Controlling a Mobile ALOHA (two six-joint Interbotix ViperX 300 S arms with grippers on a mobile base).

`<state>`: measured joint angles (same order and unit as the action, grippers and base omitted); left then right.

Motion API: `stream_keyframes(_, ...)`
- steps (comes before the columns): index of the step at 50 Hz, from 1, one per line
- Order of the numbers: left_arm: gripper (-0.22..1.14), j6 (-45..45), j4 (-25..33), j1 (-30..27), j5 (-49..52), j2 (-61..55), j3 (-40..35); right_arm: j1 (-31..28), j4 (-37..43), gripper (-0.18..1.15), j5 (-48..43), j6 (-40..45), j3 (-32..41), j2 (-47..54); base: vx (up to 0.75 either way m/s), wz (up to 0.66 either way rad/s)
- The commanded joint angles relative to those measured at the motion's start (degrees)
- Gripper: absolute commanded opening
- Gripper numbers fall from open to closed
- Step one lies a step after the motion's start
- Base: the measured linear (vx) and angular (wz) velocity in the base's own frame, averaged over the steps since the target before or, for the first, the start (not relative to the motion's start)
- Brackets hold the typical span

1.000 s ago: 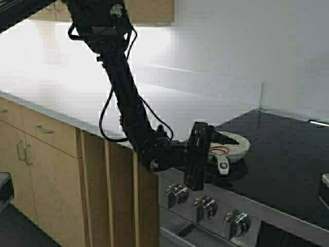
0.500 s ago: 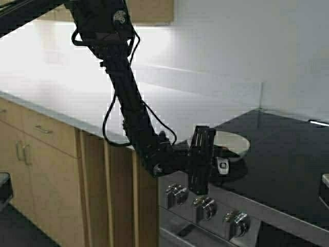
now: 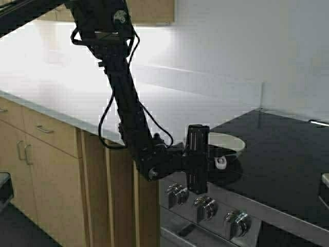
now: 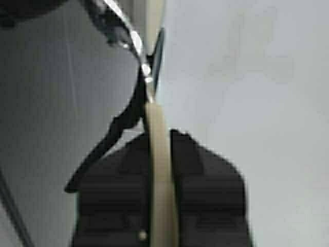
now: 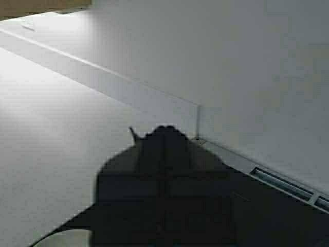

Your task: Wash the pan

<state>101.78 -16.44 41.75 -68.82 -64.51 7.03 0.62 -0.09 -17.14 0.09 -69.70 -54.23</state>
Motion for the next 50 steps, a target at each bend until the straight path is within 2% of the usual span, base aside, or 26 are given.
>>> stream_keyframes(1, 0.02, -0.97, 0.18, 0.18, -3.16, 6.24, 2.99, -0.09, -0.09, 0.06, -0.97, 0.09, 0.70, 0.26, 0.00, 0.03)
stream_keyframes(15, 0.02, -6.06, 0.26, 0.18, -6.86, 14.15, 13.71, -0.09, -0.09, 0.06, -1.05, 0.09, 0.70, 0.35, 0.02, 0.16)
stream_keyframes(25, 0.02, -8.61, 0.26, 0.18, -9.23, 18.81, 19.86, 0.00, -0.09, 0.06, -1.05, -0.09, 0.53, 0.00, 0.04, 0.40)
stream_keyframes(50, 0.02, -9.67, 0.26, 0.18, -12.22, 20.30, 25.05, 0.00, -0.09, 0.06, -0.62, -0.09, 0.26, 0.00, 0.01, 0.66)
